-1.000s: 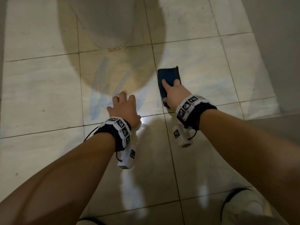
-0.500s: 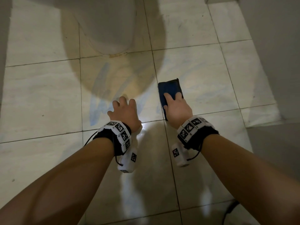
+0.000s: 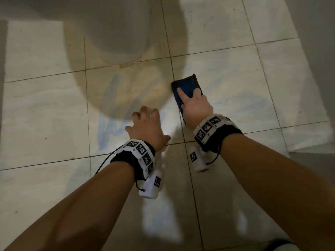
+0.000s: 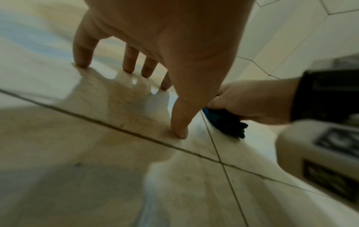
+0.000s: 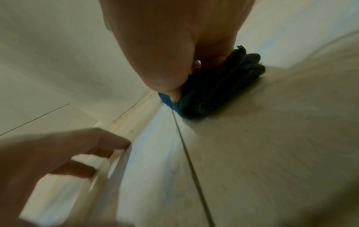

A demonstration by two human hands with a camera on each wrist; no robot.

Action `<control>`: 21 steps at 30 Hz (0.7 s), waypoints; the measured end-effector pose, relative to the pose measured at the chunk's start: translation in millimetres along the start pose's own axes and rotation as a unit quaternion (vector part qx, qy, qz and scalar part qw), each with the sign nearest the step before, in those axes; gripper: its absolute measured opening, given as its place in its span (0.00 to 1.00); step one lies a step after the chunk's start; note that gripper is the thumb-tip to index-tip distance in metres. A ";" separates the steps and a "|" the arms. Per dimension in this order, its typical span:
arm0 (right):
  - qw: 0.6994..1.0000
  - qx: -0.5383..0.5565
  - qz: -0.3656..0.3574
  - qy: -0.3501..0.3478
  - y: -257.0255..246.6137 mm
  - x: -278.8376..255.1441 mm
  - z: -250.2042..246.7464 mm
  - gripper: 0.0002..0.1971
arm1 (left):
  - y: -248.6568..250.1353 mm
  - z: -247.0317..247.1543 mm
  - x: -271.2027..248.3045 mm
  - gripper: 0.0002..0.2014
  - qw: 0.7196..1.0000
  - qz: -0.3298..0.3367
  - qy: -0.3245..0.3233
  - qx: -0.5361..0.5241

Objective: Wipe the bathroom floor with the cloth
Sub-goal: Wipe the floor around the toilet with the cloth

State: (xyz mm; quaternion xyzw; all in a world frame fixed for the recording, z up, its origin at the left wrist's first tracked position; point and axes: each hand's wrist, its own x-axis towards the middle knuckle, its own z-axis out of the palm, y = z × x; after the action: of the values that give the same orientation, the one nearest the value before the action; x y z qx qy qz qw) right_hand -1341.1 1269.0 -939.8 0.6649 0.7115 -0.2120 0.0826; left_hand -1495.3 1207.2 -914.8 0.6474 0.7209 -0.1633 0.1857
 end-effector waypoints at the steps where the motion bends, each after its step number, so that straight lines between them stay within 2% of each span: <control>1: 1.000 0.003 -0.004 0.000 -0.4 9.1 -3.6 0.30 | 0.5 -1.0 0.7 0.45 1.000 -0.001 -0.001 0.000; 10: 1.000 -0.015 -0.006 -0.005 10.1 68.9 -28.0 0.34 | 1.4 -0.6 2.3 0.45 1.000 -0.007 -0.008 0.000; 14: 0.999 -0.016 0.047 0.010 54.9 73.4 -44.0 0.33 | 1.2 -1.6 1.5 0.44 1.000 -0.007 -0.014 -0.004; 17: 0.993 -0.021 0.119 0.011 89.0 70.2 -54.8 0.33 | 2.0 -0.3 2.4 0.44 1.000 -0.008 -0.012 0.001; 21: 0.990 -0.005 0.138 0.006 90.3 60.2 -57.5 0.34 | 5.0 -0.6 3.9 0.43 1.000 -0.016 -0.013 0.003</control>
State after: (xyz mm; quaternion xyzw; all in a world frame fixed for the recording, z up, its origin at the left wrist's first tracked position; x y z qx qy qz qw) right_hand -1249.3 1349.9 -929.6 0.7577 0.6142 -0.1910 0.1101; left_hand -1490.7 1211.5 -916.1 0.6342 0.7281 -0.1767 0.1907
